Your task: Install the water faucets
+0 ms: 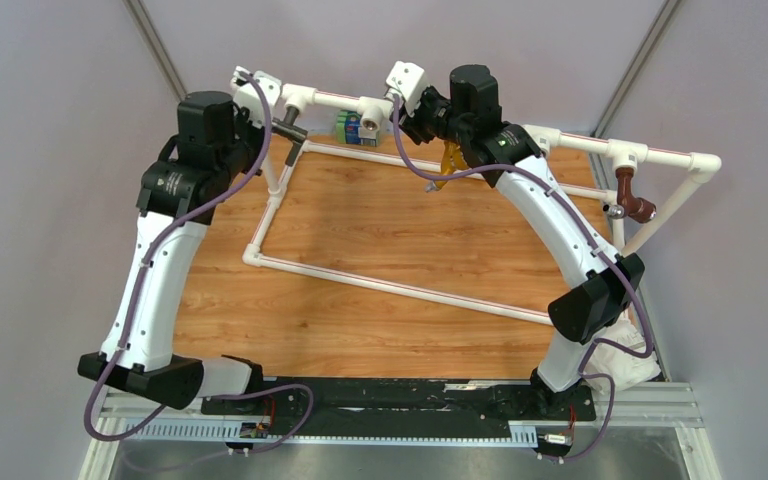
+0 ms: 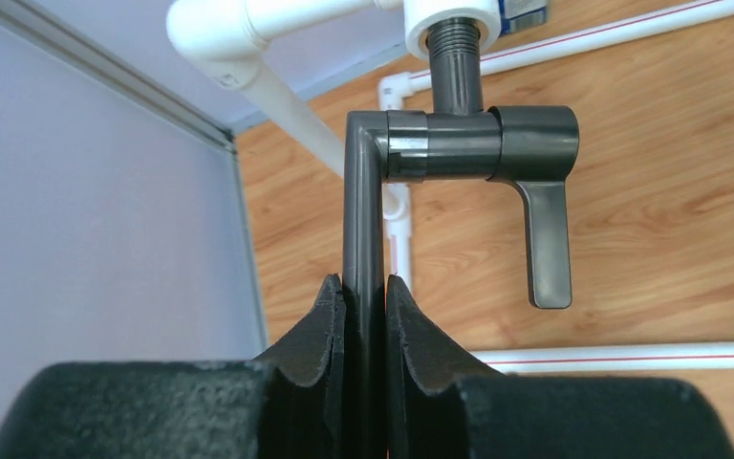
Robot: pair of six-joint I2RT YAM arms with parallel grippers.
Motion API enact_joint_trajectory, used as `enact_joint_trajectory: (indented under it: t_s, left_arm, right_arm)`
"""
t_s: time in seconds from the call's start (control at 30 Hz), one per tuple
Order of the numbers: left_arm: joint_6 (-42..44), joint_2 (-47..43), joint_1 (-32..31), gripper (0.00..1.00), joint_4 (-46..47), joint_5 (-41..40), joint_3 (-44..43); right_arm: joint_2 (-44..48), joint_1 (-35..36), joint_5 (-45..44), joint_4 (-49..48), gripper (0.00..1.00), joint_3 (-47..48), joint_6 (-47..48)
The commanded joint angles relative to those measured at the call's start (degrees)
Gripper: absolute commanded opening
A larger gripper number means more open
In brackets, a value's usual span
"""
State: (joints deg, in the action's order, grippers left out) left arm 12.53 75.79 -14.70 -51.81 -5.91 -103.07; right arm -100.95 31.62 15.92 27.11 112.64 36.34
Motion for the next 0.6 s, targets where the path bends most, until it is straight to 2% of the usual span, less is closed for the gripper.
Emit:
enact_joint_trajectory:
  t_s: [0.0, 0.17, 0.3, 0.33, 0.37, 0.43, 0.47, 0.5, 0.53, 0.57]
  left_arm:
    - [12.8, 0.9, -8.7, 0.00, 7.0, -7.4, -0.5]
    - [21.4, 1.2, -17.4, 0.00, 9.7, -12.7, 2.5]
    - [22.8, 0.2, -20.1, 0.02, 13.8, -12.7, 4.7]
    - [21.8, -0.6, -20.1, 0.05, 14.5, -12.2, 4.8]
    - [21.2, -1.3, -20.1, 0.16, 15.5, -12.0, 4.5]
    - [18.3, -1.9, -20.1, 0.28, 16.2, -11.6, 3.3]
    - [16.4, -2.0, -20.1, 0.39, 16.1, -11.4, 2.7]
    - [15.5, -2.3, -20.1, 0.44, 15.9, -11.1, 1.3]
    - [13.3, -2.4, -20.1, 0.55, 15.5, -10.4, 0.7]
    - [12.3, -2.7, -20.1, 0.59, 15.5, -10.3, -0.5]
  right_arm:
    - [-0.7, 3.3, 6.7, 5.8, 0.00, -1.8, -5.8]
    - [-0.7, 3.3, 6.6, 5.9, 0.00, -1.9, -5.8]
    - [-0.6, 3.3, 6.2, 5.8, 0.00, -2.2, -5.6]
    - [-0.6, 3.1, 6.1, 5.8, 0.00, -2.3, -5.6]
    - [-0.5, 3.2, 6.1, 5.8, 0.00, -2.4, -5.4]
    - [-0.5, 3.3, 5.8, 5.8, 0.00, -2.5, -5.4]
    - [-0.6, 3.2, 5.9, 5.8, 0.00, -2.4, -5.4]
    - [-0.7, 3.3, 6.0, 5.8, 0.00, -2.4, -5.4]
    - [-0.7, 3.2, 6.0, 5.8, 0.00, -2.3, -5.5]
    - [-0.7, 3.2, 6.1, 5.8, 0.00, -2.2, -5.6]
